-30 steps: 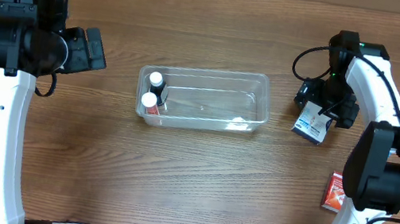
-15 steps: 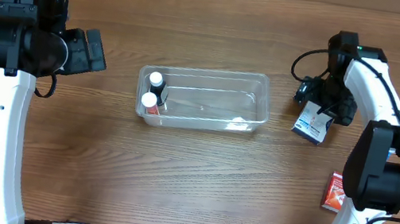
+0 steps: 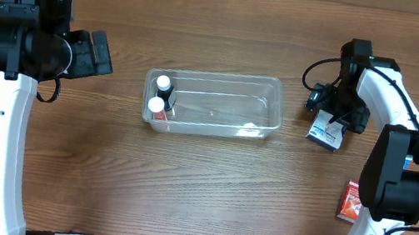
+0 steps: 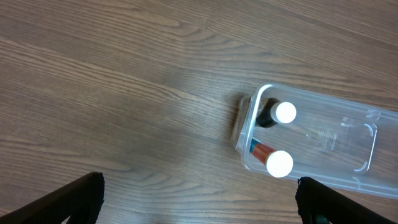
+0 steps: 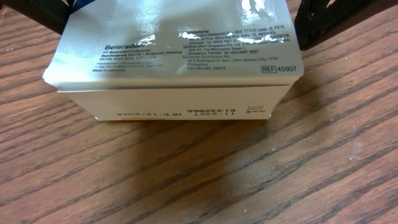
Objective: Pack container
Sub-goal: 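Grasp the white medicine box with the right gripper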
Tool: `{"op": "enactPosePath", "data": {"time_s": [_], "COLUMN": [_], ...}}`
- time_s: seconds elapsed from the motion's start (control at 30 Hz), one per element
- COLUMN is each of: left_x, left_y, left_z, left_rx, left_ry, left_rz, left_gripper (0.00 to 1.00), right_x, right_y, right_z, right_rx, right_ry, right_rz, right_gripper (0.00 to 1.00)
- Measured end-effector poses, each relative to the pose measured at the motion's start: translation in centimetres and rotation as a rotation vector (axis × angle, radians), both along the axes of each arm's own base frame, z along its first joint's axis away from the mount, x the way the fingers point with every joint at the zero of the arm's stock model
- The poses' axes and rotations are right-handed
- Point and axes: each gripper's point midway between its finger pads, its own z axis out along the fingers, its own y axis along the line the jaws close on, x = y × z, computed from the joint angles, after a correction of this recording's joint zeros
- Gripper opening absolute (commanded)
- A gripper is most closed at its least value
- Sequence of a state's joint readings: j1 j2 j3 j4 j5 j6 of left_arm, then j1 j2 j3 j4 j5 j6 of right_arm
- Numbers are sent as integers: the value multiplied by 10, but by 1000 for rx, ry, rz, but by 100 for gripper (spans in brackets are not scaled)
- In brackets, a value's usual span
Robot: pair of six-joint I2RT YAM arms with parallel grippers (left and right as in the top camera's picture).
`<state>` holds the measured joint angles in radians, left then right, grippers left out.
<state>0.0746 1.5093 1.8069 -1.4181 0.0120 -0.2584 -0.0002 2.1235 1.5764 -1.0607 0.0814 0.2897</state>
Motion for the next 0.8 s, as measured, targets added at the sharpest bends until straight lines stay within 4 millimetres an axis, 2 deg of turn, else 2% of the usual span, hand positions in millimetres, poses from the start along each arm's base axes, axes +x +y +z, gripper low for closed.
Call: {"op": "enactPosePath", "data": {"time_s": [0.23, 0.4, 0.8], "left_x": [-1, -2, -2], "left_y": [0, 0, 0], "left_z": [-1, -1, -1], "left_rx": [0, -1, -1], "left_ry": [6, 8, 11], "left_rz": [0, 0, 0], "left_gripper": [100, 100, 100], "right_x": [0, -4, -11], "right_y": [0, 0, 1], "right_z": [-1, -9, -11], "right_rx": [0, 0, 4], "right_ry": [2, 29, 61], "right_rz": [3, 3, 7], "right_gripper": [100, 99, 77]}}
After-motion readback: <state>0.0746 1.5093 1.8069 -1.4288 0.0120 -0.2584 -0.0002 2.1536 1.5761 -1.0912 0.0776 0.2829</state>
